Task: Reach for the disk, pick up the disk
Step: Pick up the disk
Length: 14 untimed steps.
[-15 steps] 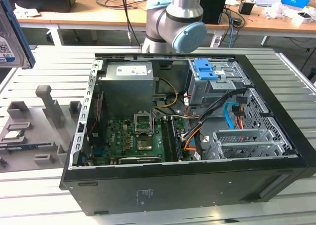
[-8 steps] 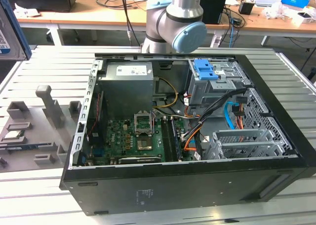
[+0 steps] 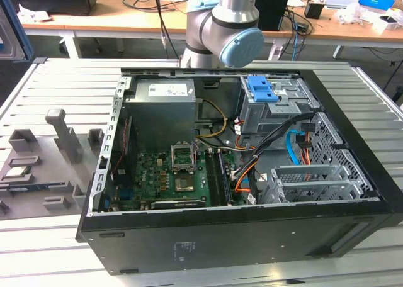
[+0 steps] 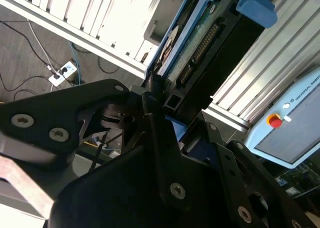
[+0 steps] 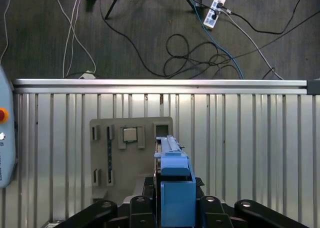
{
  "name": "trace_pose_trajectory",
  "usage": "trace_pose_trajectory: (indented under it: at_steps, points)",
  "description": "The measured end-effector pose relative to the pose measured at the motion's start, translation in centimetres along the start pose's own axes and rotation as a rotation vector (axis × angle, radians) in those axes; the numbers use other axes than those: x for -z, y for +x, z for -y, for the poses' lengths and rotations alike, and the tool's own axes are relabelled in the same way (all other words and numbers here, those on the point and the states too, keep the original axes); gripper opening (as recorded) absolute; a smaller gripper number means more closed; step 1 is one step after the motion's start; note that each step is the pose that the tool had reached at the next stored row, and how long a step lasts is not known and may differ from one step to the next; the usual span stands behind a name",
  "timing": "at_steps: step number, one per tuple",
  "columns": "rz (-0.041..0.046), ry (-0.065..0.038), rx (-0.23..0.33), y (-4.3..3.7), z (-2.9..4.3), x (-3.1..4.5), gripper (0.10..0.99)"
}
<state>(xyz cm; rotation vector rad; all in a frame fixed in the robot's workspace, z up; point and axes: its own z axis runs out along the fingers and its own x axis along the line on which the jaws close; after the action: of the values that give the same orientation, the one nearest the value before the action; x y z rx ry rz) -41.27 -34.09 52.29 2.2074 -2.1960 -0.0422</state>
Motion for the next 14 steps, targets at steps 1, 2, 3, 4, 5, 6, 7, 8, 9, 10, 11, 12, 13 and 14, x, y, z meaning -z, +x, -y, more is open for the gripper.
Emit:
trace_pose_trajectory:
  at_steps: [1,2,3,4,5,6,7,8,9,10,11,12,13,14]
  points:
    - [0.0,0.0,0.0,0.0,0.0,0.02,0.365]
    - [0.0001,0.0,0.0,0.0,0.0,0.01,0.365]
    - [0.0001,0.0,0.0,0.0,0.0,0.01,0.365]
    - [0.0001,0.0,0.0,0.0,0.0,0.02,0.365]
    - [0.0001,0.0,0.0,0.0,-0.01,0.03,0.365]
    - [0.0001,0.0,0.0,0.0,0.0,0.03,0.365]
    - [0.0001,0.0,0.0,0.0,0.01,0.03,0.365]
    - [0.0001,0.0,0.0,0.01,0.24,0.04,0.365]
    - [0.0001,0.0,0.0,0.0,0.45,0.05,0.365]
    - [0.0,0.0,0.0,0.01,0.73,0.06,0.365]
    - [0.0,0.0,0.0,0.01,0.91,0.07,0.365]
    - [0.0,0.0,0.0,0.01,1.24,0.08,0.365]
    - [0.0001,0.0,0.0,0.01,1.53,0.09,0.365]
    - [0.0001,0.0,0.0,0.01,1.72,0.09,0.365]
